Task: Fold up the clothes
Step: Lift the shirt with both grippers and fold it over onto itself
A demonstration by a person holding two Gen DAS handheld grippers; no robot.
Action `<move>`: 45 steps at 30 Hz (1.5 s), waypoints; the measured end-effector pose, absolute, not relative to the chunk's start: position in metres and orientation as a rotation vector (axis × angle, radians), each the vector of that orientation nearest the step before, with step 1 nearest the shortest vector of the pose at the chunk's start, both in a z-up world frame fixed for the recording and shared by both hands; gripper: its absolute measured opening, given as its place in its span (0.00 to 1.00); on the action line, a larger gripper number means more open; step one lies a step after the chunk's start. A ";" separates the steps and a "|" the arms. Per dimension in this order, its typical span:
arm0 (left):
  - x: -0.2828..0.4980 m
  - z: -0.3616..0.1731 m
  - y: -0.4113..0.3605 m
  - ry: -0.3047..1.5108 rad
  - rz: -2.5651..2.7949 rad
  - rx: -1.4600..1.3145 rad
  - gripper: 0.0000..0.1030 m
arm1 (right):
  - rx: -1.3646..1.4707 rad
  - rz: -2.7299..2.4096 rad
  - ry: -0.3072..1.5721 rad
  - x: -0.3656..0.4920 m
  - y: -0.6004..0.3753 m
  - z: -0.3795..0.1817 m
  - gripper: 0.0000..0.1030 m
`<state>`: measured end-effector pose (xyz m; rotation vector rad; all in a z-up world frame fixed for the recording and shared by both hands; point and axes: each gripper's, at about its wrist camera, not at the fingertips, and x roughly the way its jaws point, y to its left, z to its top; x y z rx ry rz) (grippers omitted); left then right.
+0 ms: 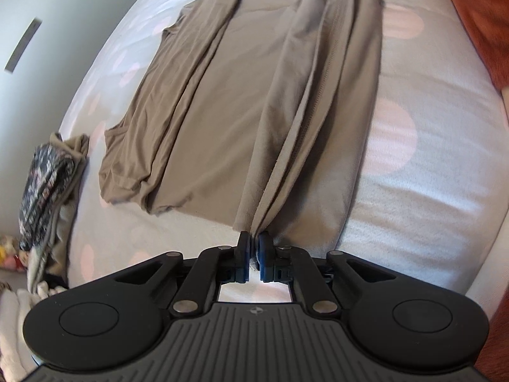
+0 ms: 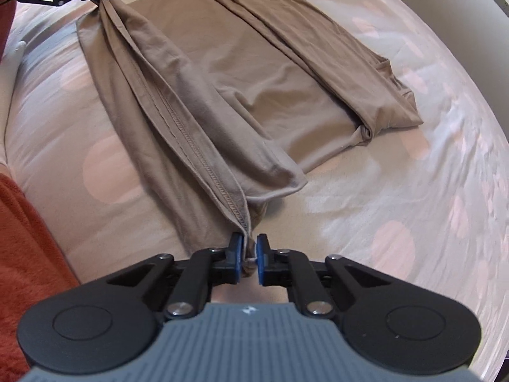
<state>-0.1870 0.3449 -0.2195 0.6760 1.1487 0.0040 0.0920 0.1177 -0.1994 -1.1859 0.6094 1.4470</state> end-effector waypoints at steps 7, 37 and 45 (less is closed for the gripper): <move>-0.197 -0.196 0.343 1.110 0.061 0.627 0.01 | -1.148 1.391 0.456 0.075 0.096 -0.162 0.07; -0.077 -0.091 0.483 0.974 0.348 0.469 0.01 | -1.034 1.120 0.247 0.161 0.268 -0.080 0.07; -0.020 -0.144 0.540 1.073 0.330 0.379 0.01 | -1.039 1.128 0.340 0.208 0.345 -0.144 0.07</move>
